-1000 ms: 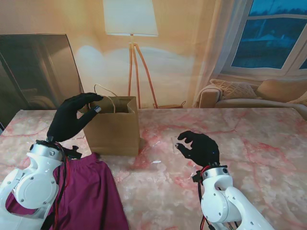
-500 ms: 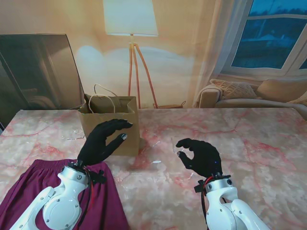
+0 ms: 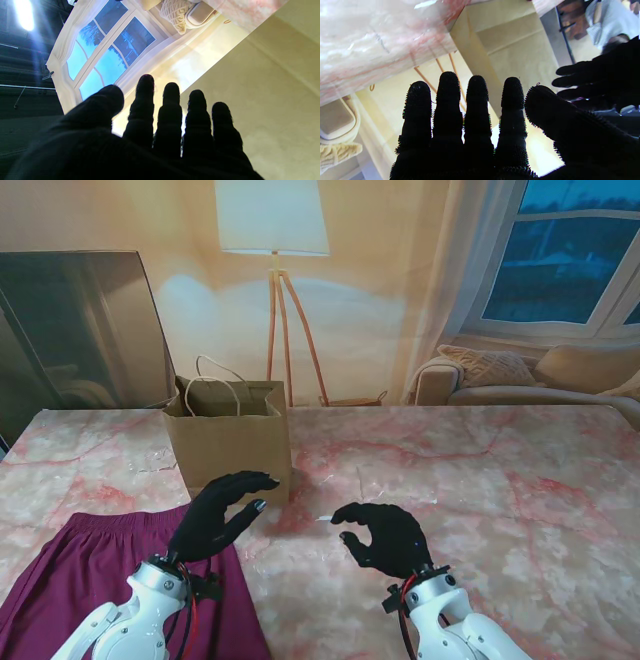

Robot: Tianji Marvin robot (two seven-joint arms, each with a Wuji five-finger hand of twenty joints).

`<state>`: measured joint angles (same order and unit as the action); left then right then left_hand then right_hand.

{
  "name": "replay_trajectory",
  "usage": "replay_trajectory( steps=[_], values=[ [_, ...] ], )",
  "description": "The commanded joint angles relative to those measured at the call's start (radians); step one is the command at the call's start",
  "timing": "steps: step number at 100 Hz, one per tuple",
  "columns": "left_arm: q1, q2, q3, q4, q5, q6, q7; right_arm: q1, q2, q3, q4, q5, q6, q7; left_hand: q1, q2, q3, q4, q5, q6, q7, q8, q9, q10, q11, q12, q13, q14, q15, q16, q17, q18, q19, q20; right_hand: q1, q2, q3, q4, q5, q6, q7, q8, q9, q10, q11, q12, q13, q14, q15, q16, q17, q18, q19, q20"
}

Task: Fold the socks and the shorts into the kraft paper bag

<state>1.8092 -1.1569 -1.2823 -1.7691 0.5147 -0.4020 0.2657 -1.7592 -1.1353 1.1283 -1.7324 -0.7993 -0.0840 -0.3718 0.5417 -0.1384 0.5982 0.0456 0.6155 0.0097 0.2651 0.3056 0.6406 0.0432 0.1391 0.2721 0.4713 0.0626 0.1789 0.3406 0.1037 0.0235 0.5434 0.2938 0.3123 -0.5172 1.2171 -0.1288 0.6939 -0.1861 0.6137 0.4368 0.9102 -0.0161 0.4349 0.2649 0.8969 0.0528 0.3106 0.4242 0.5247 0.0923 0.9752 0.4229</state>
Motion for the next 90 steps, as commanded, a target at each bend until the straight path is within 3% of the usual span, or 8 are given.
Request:
replay_trajectory(
  steps=[1, 12, 29, 57, 78, 90],
  values=[
    [0.009, 0.004, 0.003, 0.030, -0.009, -0.007, -0.012, -0.008, 0.001, -0.014, 0.011, -0.010, -0.015, 0.003, -0.035, 0.006, 0.015, 0.037, -0.019, -0.003, -0.013, -0.006, -0.036, 0.017, -0.020, -0.007, -0.016, -0.018, -0.010, -0.010, -0.008, -0.030, -0.009, -0.010, -0.014, 0.031, 0.032, 0.044, -0.030, -0.002, -0.007, -0.009, -0.028, -0.021, -0.015, -0.012, -0.031, -0.036, -0.024, -0.025, -0.013, -0.039, -0.018, -0.029],
    [0.007, 0.006, 0.003, 0.059, -0.012, -0.018, -0.018, 0.000, 0.004, -0.034, 0.035, -0.018, -0.070, -0.004, -0.041, 0.029, -0.040, 0.036, -0.023, -0.003, -0.019, -0.008, -0.044, 0.018, -0.022, -0.009, -0.025, -0.020, -0.017, -0.015, -0.013, -0.030, -0.033, -0.021, -0.013, 0.030, 0.030, 0.042, -0.028, -0.006, -0.004, -0.011, -0.024, -0.023, -0.014, -0.011, -0.030, -0.039, -0.022, -0.028, -0.016, -0.037, -0.018, -0.031],
    [0.005, 0.006, 0.003, 0.077, -0.023, -0.029, -0.024, 0.034, 0.015, -0.095, 0.084, -0.060, -0.177, -0.019, -0.049, 0.045, -0.081, 0.032, -0.024, 0.004, -0.024, -0.009, -0.045, 0.019, -0.022, -0.010, -0.028, -0.020, -0.018, -0.015, -0.015, -0.032, -0.035, -0.022, 0.018, 0.022, 0.050, 0.005, -0.030, -0.023, 0.017, -0.034, -0.017, -0.036, -0.014, -0.011, -0.026, -0.053, -0.021, -0.037, -0.022, -0.039, -0.018, -0.035],
    [0.000, 0.007, 0.006, 0.084, -0.026, -0.035, -0.033, 0.194, 0.011, -0.300, 0.221, -0.059, -0.292, -0.032, -0.043, 0.050, -0.101, 0.034, -0.025, 0.011, -0.029, -0.010, -0.048, 0.019, -0.023, -0.010, -0.031, -0.020, -0.018, -0.015, -0.017, -0.032, -0.035, -0.021, 0.026, 0.058, 0.031, -0.024, -0.061, -0.036, 0.049, -0.063, -0.060, -0.054, -0.040, -0.020, -0.081, -0.083, -0.060, -0.068, -0.089, -0.058, -0.077, -0.059],
    [0.001, 0.005, 0.007, 0.086, -0.031, -0.032, -0.024, 0.343, -0.016, -0.473, 0.332, -0.017, -0.304, -0.029, -0.041, 0.055, -0.114, 0.032, -0.022, 0.015, -0.029, -0.009, -0.046, 0.021, -0.022, -0.010, -0.029, -0.020, -0.016, -0.015, -0.015, -0.032, -0.032, -0.020, -0.029, 0.114, 0.010, 0.017, -0.092, -0.041, 0.050, -0.063, -0.127, -0.079, -0.084, -0.037, -0.173, -0.127, -0.103, -0.115, -0.188, -0.053, -0.153, -0.066],
    [0.004, 0.004, 0.001, 0.087, -0.032, -0.030, -0.023, 0.417, -0.038, -0.552, 0.394, 0.009, -0.289, -0.031, -0.038, 0.056, -0.119, 0.031, -0.022, 0.016, -0.029, -0.009, -0.046, 0.022, -0.021, -0.009, -0.030, -0.020, -0.016, -0.015, -0.015, -0.032, -0.031, -0.019, -0.102, 0.197, -0.037, 0.048, -0.111, -0.040, 0.032, -0.051, -0.182, -0.092, -0.115, -0.048, -0.260, -0.154, -0.121, -0.141, -0.258, -0.057, -0.202, -0.050]
  ],
)
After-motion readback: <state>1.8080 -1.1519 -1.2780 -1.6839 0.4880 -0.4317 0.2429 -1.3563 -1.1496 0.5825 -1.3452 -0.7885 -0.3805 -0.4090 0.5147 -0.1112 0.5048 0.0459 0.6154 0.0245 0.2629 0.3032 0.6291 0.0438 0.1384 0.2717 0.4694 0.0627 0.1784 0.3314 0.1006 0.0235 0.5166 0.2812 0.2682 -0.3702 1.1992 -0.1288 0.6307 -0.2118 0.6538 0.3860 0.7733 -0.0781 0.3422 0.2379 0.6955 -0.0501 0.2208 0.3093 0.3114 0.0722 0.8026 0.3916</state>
